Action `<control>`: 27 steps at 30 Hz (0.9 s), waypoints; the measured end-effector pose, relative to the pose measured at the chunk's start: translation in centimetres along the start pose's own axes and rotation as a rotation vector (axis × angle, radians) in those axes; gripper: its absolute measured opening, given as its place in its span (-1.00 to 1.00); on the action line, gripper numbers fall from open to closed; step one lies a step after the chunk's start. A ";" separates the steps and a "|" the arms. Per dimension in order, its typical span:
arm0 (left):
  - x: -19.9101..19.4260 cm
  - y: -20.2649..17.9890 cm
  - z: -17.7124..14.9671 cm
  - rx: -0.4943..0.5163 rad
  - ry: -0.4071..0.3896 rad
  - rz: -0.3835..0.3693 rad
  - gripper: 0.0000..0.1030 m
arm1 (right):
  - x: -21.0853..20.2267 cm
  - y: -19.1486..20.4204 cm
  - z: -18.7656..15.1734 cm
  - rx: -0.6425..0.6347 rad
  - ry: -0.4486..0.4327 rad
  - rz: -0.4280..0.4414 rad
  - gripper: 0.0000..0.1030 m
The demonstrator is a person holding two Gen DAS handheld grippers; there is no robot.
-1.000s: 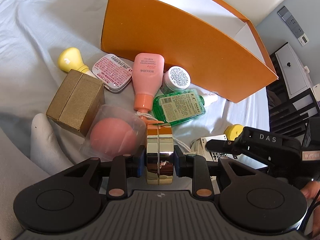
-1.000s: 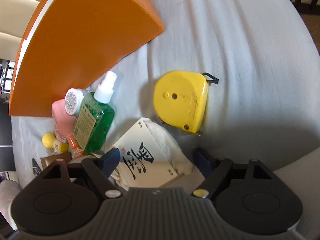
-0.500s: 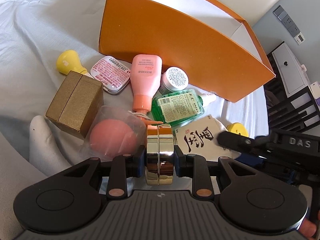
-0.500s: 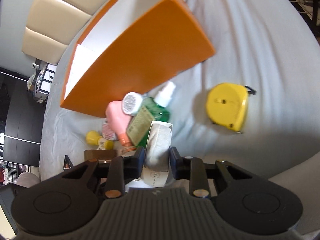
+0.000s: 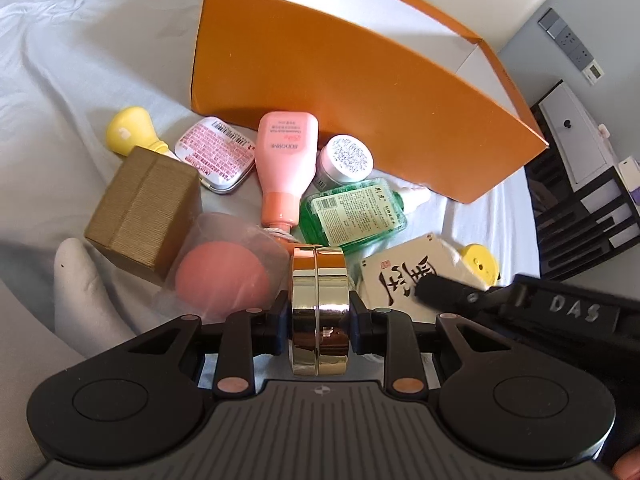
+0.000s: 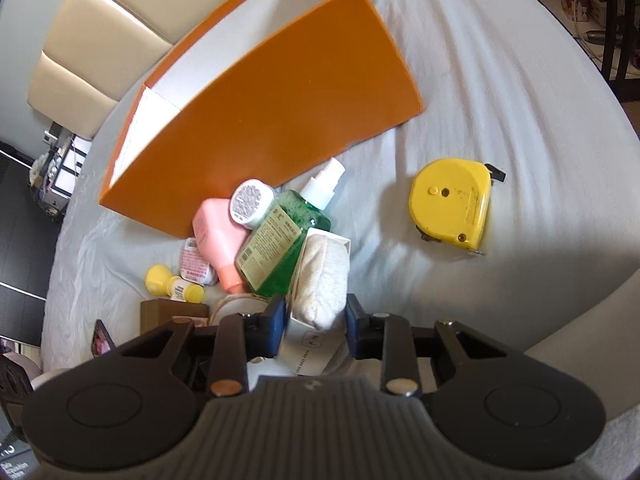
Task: Organize rigid objects
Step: 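Lift the gold compact with the left gripper while the right gripper grasps the white calligraphy pouch, then carry the compact and pouch over the orange box with both grippers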
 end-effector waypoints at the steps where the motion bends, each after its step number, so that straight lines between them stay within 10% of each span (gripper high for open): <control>1: -0.3 -0.1 0.0 0.009 -0.005 -0.009 -0.39 | -0.5 0.1 0.2 -0.002 -0.010 0.005 -0.48; 10: -4.5 -1.6 3.0 0.017 -0.086 -0.118 -0.39 | -4.6 1.4 3.1 -0.066 -0.122 0.025 -0.49; 27: -9.1 -5.4 19.2 0.096 -0.312 -0.254 -0.39 | -11.8 12.3 15.7 -0.204 -0.426 0.307 -0.49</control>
Point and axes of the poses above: each gripper's, at about its wrist camera, not at the fingertips, and x roughly the way its jaws point, y to its left, z to its top, the point moved 8 cm from there along x, roughly the way its jaws point, and after that the axes turned 3 degrees about -y, right-handed, at the moved point
